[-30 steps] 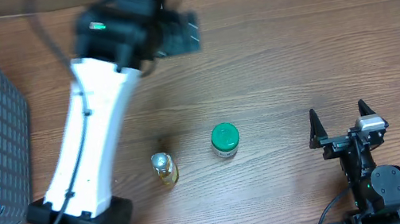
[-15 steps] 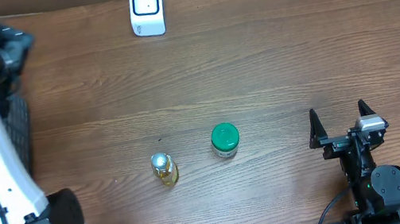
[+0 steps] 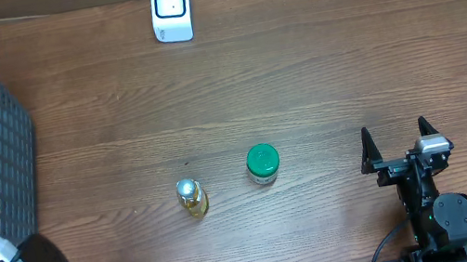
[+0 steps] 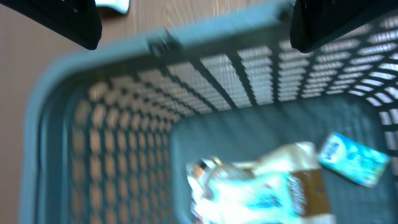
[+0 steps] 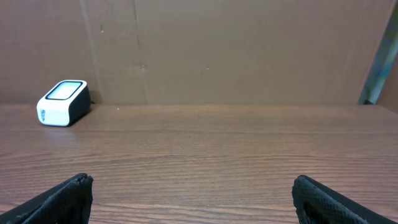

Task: Scan the item barcode
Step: 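Place the green-capped jar beside the bottle and return left arm to basket, then reach the left gripper into the basket and grasp the small green packet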

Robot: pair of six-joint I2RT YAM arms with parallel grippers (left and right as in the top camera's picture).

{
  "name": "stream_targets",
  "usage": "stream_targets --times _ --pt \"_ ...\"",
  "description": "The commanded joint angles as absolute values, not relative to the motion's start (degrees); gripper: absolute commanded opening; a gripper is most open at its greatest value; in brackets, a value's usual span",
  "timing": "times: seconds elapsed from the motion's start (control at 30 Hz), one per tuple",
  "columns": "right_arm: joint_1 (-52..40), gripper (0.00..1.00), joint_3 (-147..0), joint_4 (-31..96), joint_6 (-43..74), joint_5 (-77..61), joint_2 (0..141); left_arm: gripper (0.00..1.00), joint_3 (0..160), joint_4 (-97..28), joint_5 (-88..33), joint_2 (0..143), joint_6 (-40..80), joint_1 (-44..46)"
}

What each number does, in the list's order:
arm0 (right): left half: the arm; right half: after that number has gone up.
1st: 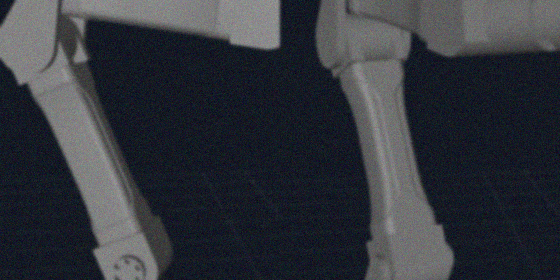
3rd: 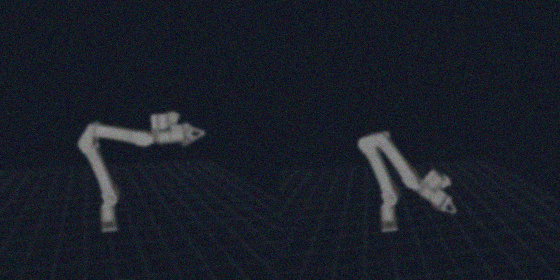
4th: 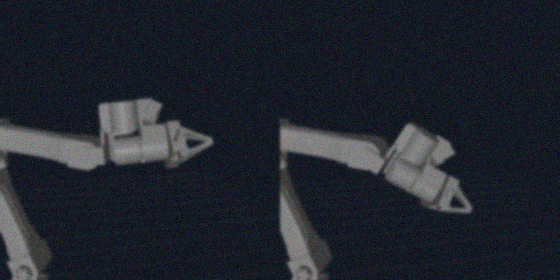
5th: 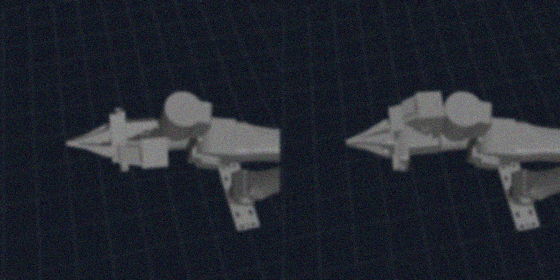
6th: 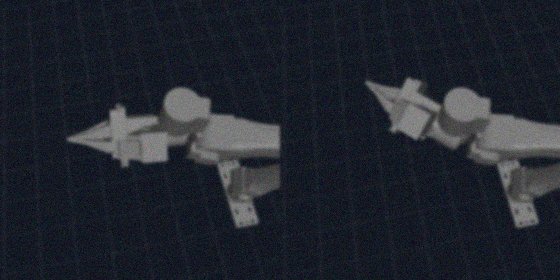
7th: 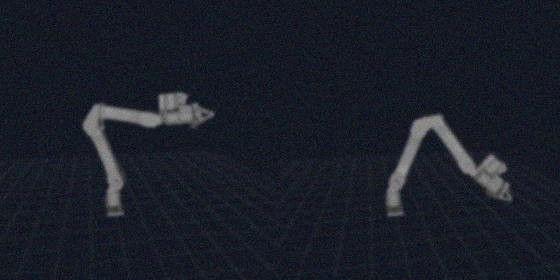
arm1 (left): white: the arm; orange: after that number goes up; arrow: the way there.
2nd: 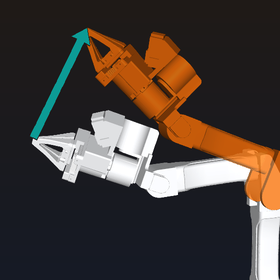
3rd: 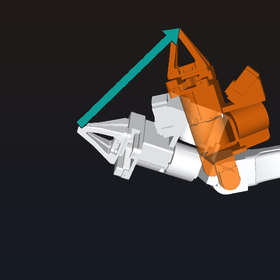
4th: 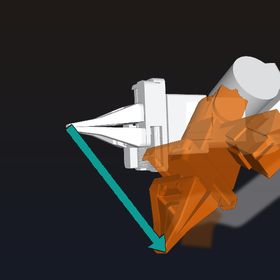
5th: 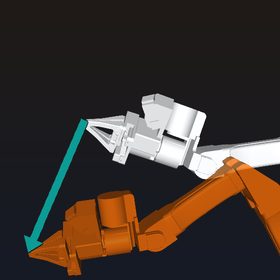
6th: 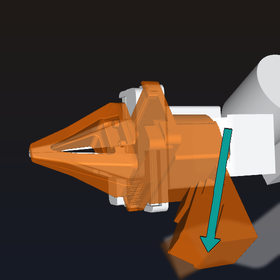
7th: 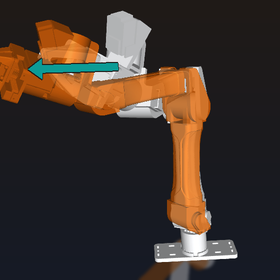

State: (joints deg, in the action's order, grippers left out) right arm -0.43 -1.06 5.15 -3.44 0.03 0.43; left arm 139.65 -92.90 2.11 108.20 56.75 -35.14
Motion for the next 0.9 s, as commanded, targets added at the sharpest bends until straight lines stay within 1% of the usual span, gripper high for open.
stream_targets --times 0.0,0.17,0.23,0.27,0.33,0.4,0.5,0.63,0.73,0.87 --pt "-0.69 1.00 -0.45 4.80 -3.70 0.32 0.16 1.00 141.10 -93.21 1.98 106.50 58.76 -39.09" --pt "-0.69 1.00 -0.45 4.80 -3.68 0.32 0.16 1.00 139.83 -95.94 7.22 107.28 60.45 -43.29" --pt "-0.69 1.00 -0.45 4.80 -3.70 0.30 0.16 0.75 138.52 -96.53 8.86 107.61 60.42 -43.62" --pt "-0.69 1.00 -0.45 4.80 -3.70 0.30 0.16 0.66 137.25 -96.82 10.13 107.68 60.38 -43.59" --pt "-0.69 1.00 -0.45 4.80 -3.68 0.32 0.16 0.59 134.08 -96.79 11.86 107.68 60.53 -43.53" --pt "-0.69 1.00 -0.45 4.80 -3.70 0.30 0.16 0.61 130.26 -96.75 12.78 107.68 62.52 -43.48" --pt "-0.69 1.00 -0.45 4.80 -3.70 0.30 0.16 0.69 123.28 -96.36 13.78 107.68 69.06 -43.53" --pt "-0.69 1.00 -0.45 4.82 -3.68 0.32 0.16 0.67 114.37 -92.51 13.91 107.68 74.37 -44.38" --pt "-0.69 1.00 -0.45 4.82 -3.68 0.32 0.16 0.62 109.08 -88.53 13.67 107.68 74.81 -44.95" --pt "-0.69 1.00 -0.45 4.80 -3.70 0.30 0.16 0.61 103.55 -84.09 14.00 107.68 74.81 -45.32"
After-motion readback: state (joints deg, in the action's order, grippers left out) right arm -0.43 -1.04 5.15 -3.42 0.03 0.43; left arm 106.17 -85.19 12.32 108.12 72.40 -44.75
